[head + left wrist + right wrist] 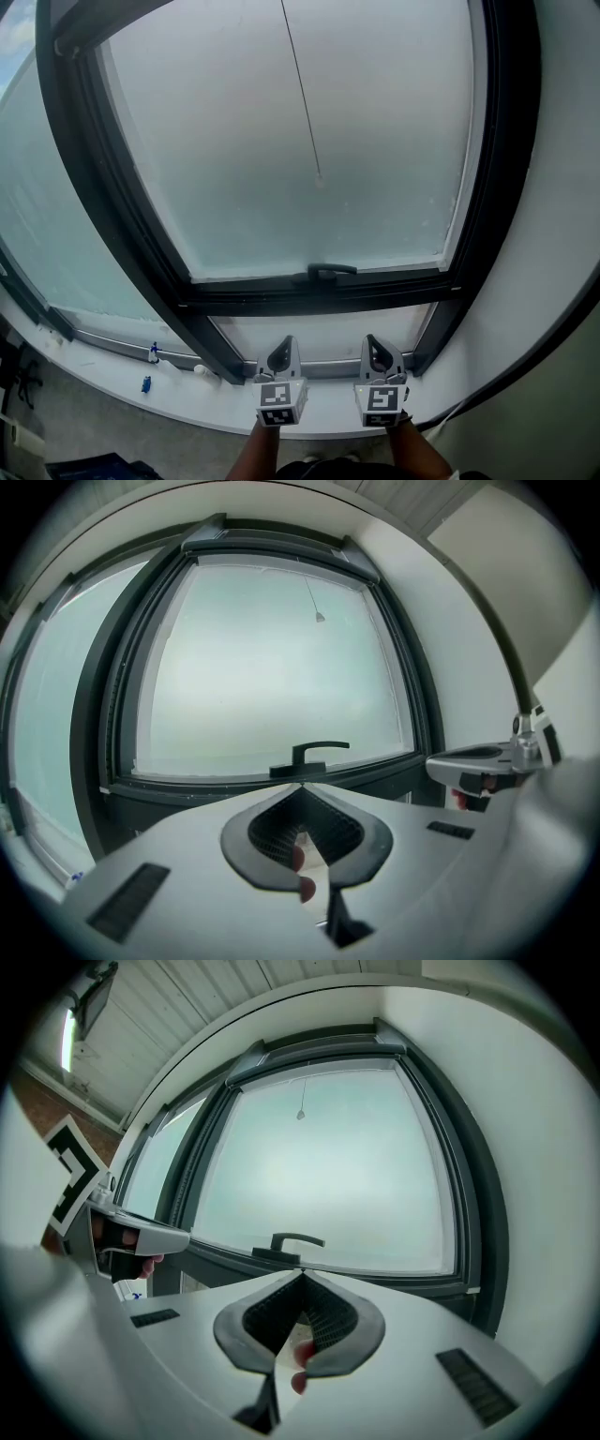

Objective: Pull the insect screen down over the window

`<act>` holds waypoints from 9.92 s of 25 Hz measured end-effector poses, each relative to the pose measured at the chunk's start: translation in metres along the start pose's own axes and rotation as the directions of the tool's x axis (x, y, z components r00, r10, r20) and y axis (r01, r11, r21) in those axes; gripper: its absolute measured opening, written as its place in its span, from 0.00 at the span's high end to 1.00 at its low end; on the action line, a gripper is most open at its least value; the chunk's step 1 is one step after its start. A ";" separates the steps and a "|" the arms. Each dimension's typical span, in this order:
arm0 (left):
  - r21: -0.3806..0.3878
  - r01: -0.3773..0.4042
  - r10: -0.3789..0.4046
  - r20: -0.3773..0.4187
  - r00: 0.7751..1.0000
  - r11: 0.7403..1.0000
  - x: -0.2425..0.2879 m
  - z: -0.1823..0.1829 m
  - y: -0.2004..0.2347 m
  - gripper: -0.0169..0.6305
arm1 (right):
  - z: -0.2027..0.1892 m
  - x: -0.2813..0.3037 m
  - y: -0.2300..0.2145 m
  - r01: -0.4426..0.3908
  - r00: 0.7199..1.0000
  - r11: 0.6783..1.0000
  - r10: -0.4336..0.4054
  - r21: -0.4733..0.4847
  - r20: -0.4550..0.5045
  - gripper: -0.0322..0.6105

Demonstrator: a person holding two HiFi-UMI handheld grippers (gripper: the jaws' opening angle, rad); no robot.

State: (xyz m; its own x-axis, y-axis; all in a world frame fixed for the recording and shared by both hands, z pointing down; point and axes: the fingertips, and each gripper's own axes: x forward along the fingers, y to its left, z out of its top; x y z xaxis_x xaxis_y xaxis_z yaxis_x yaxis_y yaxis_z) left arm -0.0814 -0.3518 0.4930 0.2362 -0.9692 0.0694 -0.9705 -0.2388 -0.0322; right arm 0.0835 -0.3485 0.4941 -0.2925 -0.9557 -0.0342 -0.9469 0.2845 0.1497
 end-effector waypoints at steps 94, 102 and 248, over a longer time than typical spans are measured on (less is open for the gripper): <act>0.823 -0.569 0.309 0.540 0.783 0.004 0.083 0.663 0.144 0.58 | 0.645 0.160 -0.116 0.421 0.866 -0.078 -0.262 -0.904 0.426 0.64; 0.847 -0.529 0.289 0.494 0.820 0.056 0.088 0.661 0.143 0.58 | 0.647 0.170 -0.111 0.401 0.875 -0.067 -0.268 -0.914 0.403 0.64; 0.956 0.264 0.201 -0.286 0.937 0.132 0.089 0.346 0.131 0.60 | 0.353 0.172 -0.060 0.057 0.979 0.060 -0.201 -0.997 0.044 0.72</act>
State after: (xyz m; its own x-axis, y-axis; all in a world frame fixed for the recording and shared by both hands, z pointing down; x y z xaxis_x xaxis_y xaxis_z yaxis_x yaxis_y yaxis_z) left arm -0.1713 -0.4905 0.1497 0.0124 -0.9389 0.3439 -0.0203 -0.3441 -0.9387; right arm 0.0431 -0.5028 0.1305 -0.1020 -0.9890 -0.1068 0.0599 -0.1133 0.9918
